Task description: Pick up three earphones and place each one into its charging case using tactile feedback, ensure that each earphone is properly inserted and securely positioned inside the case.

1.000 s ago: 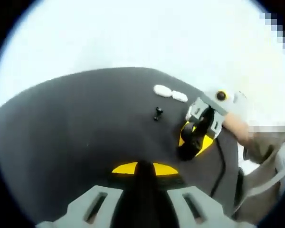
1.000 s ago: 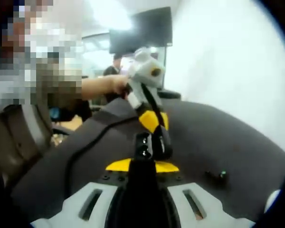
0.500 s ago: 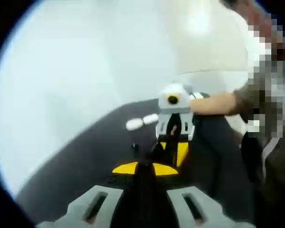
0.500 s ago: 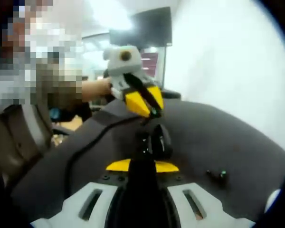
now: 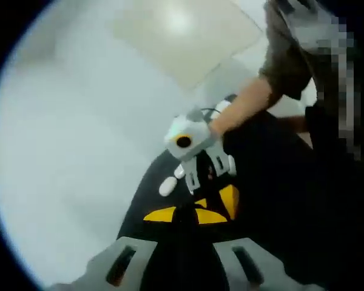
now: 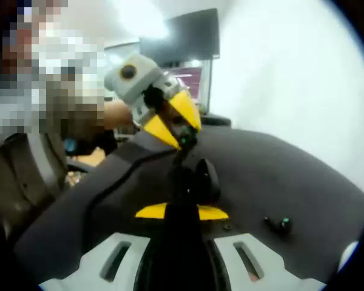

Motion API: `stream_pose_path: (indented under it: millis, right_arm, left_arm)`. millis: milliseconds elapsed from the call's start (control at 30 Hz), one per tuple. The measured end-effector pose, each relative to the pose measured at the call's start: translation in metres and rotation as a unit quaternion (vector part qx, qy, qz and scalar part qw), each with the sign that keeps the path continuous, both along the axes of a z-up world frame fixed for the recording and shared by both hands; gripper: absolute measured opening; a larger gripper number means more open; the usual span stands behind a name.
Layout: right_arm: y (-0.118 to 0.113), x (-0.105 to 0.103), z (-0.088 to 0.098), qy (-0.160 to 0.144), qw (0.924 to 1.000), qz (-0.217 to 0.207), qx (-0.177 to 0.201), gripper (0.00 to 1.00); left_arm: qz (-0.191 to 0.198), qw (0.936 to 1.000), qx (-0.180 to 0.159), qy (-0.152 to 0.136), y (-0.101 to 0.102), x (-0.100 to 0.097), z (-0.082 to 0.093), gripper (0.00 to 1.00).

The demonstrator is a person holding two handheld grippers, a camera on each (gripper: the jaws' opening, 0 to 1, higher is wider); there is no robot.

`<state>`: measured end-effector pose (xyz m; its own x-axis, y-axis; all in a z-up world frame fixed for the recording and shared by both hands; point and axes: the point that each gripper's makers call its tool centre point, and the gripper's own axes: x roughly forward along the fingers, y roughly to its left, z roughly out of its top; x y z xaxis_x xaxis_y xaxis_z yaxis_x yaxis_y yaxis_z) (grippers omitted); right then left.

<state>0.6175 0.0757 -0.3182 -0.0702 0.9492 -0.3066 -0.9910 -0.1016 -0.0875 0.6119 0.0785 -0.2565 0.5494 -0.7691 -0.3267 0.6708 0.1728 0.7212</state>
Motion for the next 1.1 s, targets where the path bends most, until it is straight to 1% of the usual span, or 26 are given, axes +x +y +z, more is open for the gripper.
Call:
stream_pose_path:
  millis: [67,200,333,400,467,600,700,767,833,933,967,1033,1100]
  right_arm:
    - [0.000,0.000,0.000,0.000,1.0000,0.000,0.000,0.18]
    - [0.000,0.000,0.000,-0.001,1.0000,0.000,0.000,0.18]
    - [0.000,-0.001,0.000,-0.001,1.0000,0.000,0.000,0.18]
    - [0.000,-0.001,0.000,0.000,1.0000,0.000,0.000,0.18]
    - [0.000,-0.001,0.000,0.000,1.0000,0.000,0.000,0.18]
    - [0.000,-0.001,0.000,-0.001,1.0000,0.001,0.001,0.18]
    - [0.000,-0.002,0.000,-0.001,1.0000,0.001,0.001,0.18]
    - [0.000,-0.002,0.000,-0.001,1.0000,0.001,0.001,0.18]
    - [0.000,-0.002,0.000,-0.001,1.0000,0.001,0.001,0.18]
    - [0.000,-0.002,0.000,-0.002,1.0000,0.001,0.001,0.18]
    - [0.000,-0.002,0.000,-0.001,1.0000,0.001,0.001,0.18]
    - [0.000,-0.002,0.000,-0.002,1.0000,0.001,0.001,0.18]
    - [0.000,-0.002,0.000,-0.002,1.0000,0.001,0.001,0.18]
  left_arm:
    - [-0.003,1.0000,0.005,-0.004,0.000,0.001,0.000,0.08]
    - [-0.005,0.9987,0.036,-0.035,0.002,0.007,-0.001,0.08]
    - [-0.015,0.9983,0.042,-0.036,-0.002,0.005,-0.003,0.08]
    - [-0.020,0.9971,0.053,-0.050,-0.002,0.004,-0.005,0.08]
    - [-0.022,0.9964,0.059,-0.056,-0.003,0.004,-0.006,0.08]
    - [-0.029,0.9963,0.063,-0.052,-0.004,0.000,-0.007,0.08]
    - [-0.041,0.9951,0.071,-0.055,-0.006,-0.005,-0.009,0.08]
    - [-0.038,0.9949,0.074,-0.056,-0.005,-0.003,-0.009,0.08]
    - [-0.036,0.9960,0.069,-0.045,-0.003,-0.002,-0.009,0.08]
    - [-0.040,0.9957,0.070,-0.045,-0.003,-0.001,-0.010,0.08]
    - [-0.039,0.9935,0.087,-0.062,-0.002,0.002,-0.009,0.08]
    - [-0.040,0.9898,0.109,-0.082,-0.003,0.004,-0.006,0.08]
    - [-0.046,0.9832,0.138,-0.110,-0.003,0.004,-0.003,0.08]
